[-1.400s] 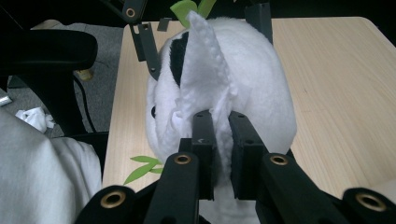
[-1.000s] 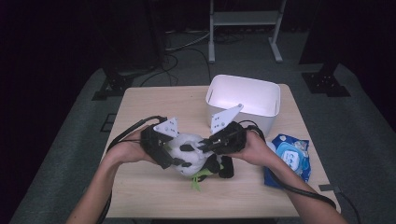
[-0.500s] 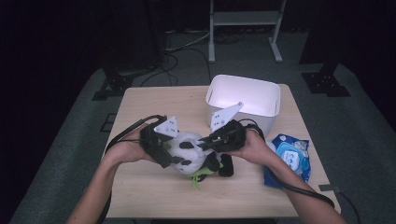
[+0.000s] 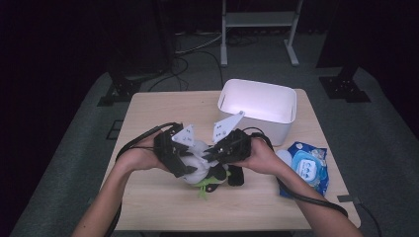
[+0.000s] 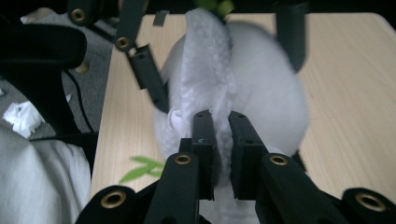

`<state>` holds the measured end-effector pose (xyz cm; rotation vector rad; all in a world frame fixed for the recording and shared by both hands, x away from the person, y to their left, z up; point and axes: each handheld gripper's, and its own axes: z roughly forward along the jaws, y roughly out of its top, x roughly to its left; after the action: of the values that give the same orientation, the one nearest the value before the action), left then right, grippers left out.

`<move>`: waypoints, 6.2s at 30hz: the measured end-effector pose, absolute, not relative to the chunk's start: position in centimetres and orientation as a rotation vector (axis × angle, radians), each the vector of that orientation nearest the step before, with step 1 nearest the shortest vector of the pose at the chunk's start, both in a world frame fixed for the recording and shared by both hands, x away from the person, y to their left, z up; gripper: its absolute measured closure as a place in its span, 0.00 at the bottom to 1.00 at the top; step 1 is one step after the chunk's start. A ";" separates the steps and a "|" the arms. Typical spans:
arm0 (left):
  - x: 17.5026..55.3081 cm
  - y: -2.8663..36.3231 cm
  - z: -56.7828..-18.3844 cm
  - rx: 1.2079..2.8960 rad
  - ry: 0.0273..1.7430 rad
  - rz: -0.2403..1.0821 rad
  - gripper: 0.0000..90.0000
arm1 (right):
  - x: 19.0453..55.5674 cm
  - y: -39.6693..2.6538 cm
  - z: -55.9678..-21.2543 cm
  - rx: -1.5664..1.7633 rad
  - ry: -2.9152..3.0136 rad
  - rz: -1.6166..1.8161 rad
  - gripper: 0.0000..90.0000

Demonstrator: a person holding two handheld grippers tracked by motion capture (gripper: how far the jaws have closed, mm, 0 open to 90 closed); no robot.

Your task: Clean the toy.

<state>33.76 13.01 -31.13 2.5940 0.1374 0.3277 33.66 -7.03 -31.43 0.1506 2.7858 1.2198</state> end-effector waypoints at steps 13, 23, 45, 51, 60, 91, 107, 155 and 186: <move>34.6 14.6 -33.0 2.511 0.190 0.224 0.26 | 34.8 -8.3 -32.6 0.233 2.782 1.129 0.90; 34.9 14.4 -37.1 2.528 0.206 0.086 0.27 | 34.9 -9.8 -33.4 0.259 2.818 1.085 0.90; 34.3 12.7 -34.9 2.547 0.152 0.121 0.19 | 34.3 -13.2 -33.4 0.334 2.825 1.123 0.90; 34.2 11.1 -34.9 2.585 0.105 0.135 0.19 | 34.1 -12.0 -33.3 0.295 2.830 1.119 0.90; 34.4 8.9 -35.6 2.605 0.058 0.096 0.21 | 33.9 -11.6 -33.2 0.273 2.806 1.135 0.90; 34.3 9.4 -36.0 2.619 0.065 0.132 0.25 | 34.1 -16.7 -34.0 0.433 2.757 1.196 0.90; 33.9 7.5 -35.2 2.651 0.040 0.141 0.11 | 34.2 -15.9 -34.2 0.411 2.769 1.193 0.90; 33.6 9.0 -35.8 2.532 0.080 0.061 0.22 | 33.7 -14.1 -33.8 0.343 2.825 1.201 0.89; 34.1 2.4 -34.5 2.626 0.000 0.186 0.08 | 33.6 -16.5 -34.7 0.400 2.791 1.239 0.89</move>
<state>34.14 2.37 -34.47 2.6258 -0.0002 0.1859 33.55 -16.54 -34.72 0.4004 2.7906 1.2394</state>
